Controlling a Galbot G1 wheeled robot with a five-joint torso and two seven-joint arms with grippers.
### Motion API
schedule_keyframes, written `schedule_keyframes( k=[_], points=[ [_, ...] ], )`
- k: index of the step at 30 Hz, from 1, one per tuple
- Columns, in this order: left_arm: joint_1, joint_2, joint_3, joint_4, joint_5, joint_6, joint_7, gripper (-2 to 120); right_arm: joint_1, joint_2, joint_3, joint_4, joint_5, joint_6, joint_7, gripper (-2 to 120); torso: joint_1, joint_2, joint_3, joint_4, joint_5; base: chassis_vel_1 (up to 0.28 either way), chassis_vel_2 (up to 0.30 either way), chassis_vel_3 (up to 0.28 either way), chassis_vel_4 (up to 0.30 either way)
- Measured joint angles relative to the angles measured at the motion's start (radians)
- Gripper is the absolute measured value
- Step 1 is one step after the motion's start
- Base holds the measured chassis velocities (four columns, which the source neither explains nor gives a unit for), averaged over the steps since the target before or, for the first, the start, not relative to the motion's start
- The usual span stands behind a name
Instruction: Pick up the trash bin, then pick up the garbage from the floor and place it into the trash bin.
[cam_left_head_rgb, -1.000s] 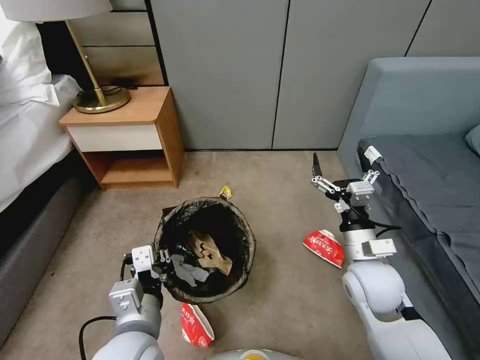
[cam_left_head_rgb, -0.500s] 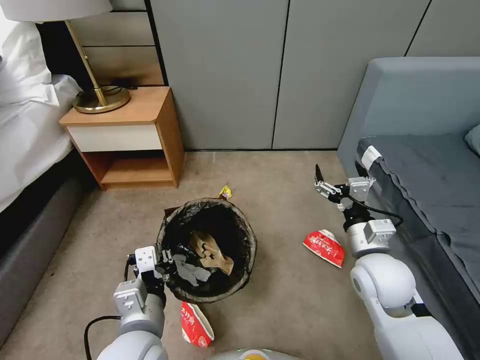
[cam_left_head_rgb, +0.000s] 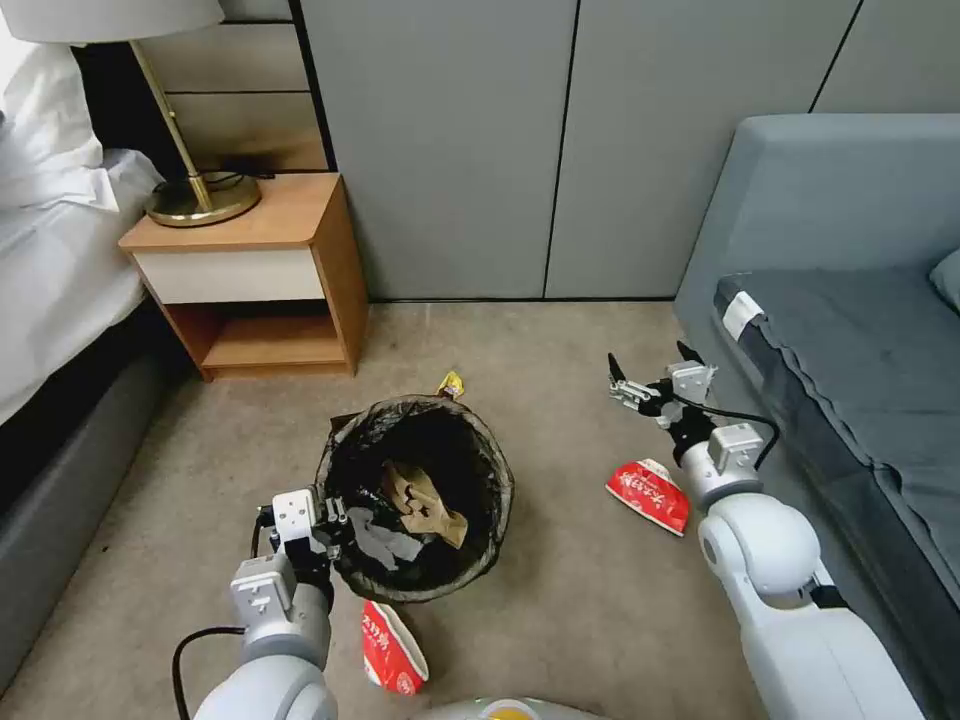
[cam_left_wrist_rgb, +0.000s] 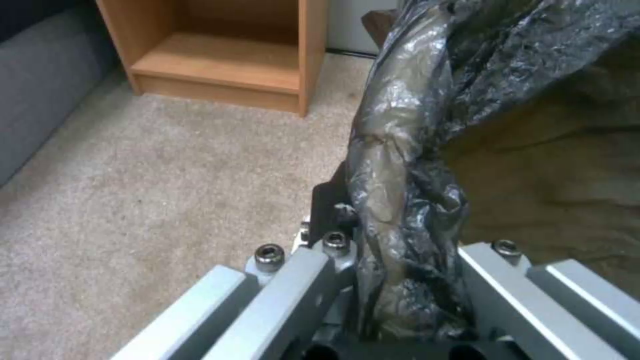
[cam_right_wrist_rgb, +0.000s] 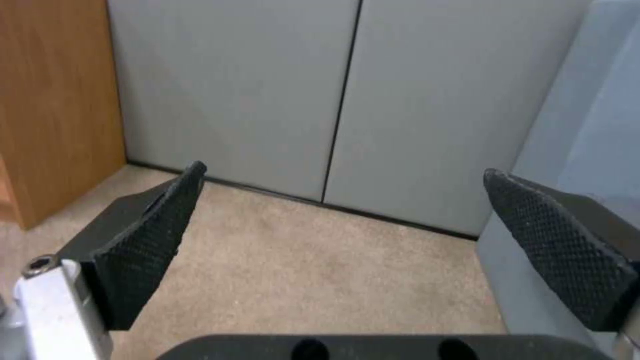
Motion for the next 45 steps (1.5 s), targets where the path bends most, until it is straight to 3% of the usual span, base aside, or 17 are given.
schedule_keyframes(
  k=[8, 14, 18, 28, 45],
  points=[
    [0.002, -0.001, -0.001, 0.000, 0.000, 0.001, 0.000, 1, 0.084, -0.016, -0.001, -0.104, -0.038, 0.010, -0.091, 100, 0.000, 0.000, 0.000, -0.0001, 0.0000, 0.000, 0.000, 0.000, 0.000],
    [0.014, -0.006, -0.001, -0.002, 0.010, 0.001, 0.000, 1, 0.209, -0.051, -0.014, -0.313, -0.126, 0.067, -0.257, 100, 0.000, 0.000, 0.000, 0.0000, -0.0001, 0.000, 0.000, 0.000, 0.000],
    [0.016, -0.008, -0.001, -0.002, 0.013, 0.001, 0.000, 1, 0.239, -0.060, -0.031, -0.378, -0.146, 0.073, -0.275, 100, 0.000, 0.000, 0.000, 0.0000, 0.0000, 0.000, 0.000, 0.000, 0.000],
    [0.032, -0.021, -0.006, -0.003, 0.033, 0.000, 0.000, 1, 0.341, -0.043, -0.106, -0.681, -0.272, 0.088, -0.325, 100, 0.000, 0.000, 0.000, 0.0001, -0.0001, 0.000, 0.000, 0.000, 0.000],
    [0.032, -0.019, -0.005, -0.002, 0.034, -0.003, -0.002, 1, 0.297, -0.061, -0.025, -0.940, -0.359, 0.195, -0.379, 100, 0.000, 0.000, 0.000, -0.0001, 0.0000, 0.000, 0.000, 0.000, 0.000]
  ],
)
